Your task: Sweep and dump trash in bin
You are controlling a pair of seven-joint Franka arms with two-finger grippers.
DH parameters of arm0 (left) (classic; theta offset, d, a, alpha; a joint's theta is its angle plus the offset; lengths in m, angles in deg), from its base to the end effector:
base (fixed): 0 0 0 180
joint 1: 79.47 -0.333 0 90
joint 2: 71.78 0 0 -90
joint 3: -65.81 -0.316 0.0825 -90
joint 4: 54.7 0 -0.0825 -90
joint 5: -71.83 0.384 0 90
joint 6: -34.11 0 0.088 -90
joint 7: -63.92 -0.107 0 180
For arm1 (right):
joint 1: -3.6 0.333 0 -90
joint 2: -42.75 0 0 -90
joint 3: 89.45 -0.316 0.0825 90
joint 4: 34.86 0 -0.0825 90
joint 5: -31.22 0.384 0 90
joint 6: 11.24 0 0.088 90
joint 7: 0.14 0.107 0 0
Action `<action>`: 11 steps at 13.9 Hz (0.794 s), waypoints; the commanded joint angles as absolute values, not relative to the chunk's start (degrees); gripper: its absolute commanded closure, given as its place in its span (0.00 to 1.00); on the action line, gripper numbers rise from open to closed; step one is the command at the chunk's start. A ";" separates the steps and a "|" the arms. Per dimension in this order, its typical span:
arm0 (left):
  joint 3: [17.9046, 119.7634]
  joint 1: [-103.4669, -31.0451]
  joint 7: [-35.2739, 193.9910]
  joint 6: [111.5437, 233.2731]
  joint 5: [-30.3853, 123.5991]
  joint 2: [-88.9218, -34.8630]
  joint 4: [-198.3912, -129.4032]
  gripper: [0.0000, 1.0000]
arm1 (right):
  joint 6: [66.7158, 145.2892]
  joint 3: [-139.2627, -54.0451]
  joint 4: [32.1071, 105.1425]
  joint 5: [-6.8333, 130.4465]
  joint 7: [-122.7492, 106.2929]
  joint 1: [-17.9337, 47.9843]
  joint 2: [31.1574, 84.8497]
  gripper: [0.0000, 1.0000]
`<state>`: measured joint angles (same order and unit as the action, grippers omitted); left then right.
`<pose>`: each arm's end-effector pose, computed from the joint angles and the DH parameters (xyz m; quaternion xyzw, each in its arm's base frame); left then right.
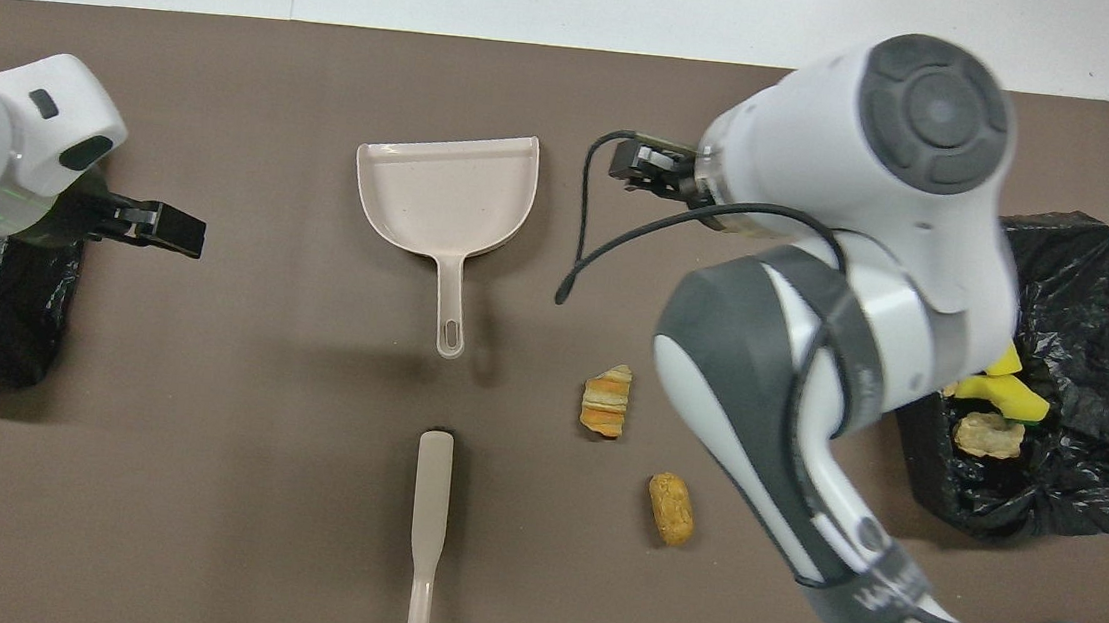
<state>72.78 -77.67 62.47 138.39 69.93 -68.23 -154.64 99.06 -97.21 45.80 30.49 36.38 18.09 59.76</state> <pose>0.5770 -0.0901 0.5285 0.9962 -0.0849 0.0058 0.0203 0.6267 0.2416 0.5579 -0.9856 0.1270 -0.0906 0.0661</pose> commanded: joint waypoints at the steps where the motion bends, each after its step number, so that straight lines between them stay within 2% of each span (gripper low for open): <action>1: 72.13 -73.69 66.53 142.82 69.90 -65.55 -154.98 0.00 | 93.90 -97.89 50.30 29.99 29.15 12.50 52.26 0.00; 7: 72.13 -61.56 84.01 154.95 70.07 -57.28 -155.33 0.00 | 79.56 -97.89 52.22 29.99 18.94 5.72 42.50 0.00; 11: 72.05 -55.66 92.20 162.68 70.95 -56.57 -162.09 0.00 | 80.24 -97.98 64.77 30.42 16.03 5.09 32.75 0.00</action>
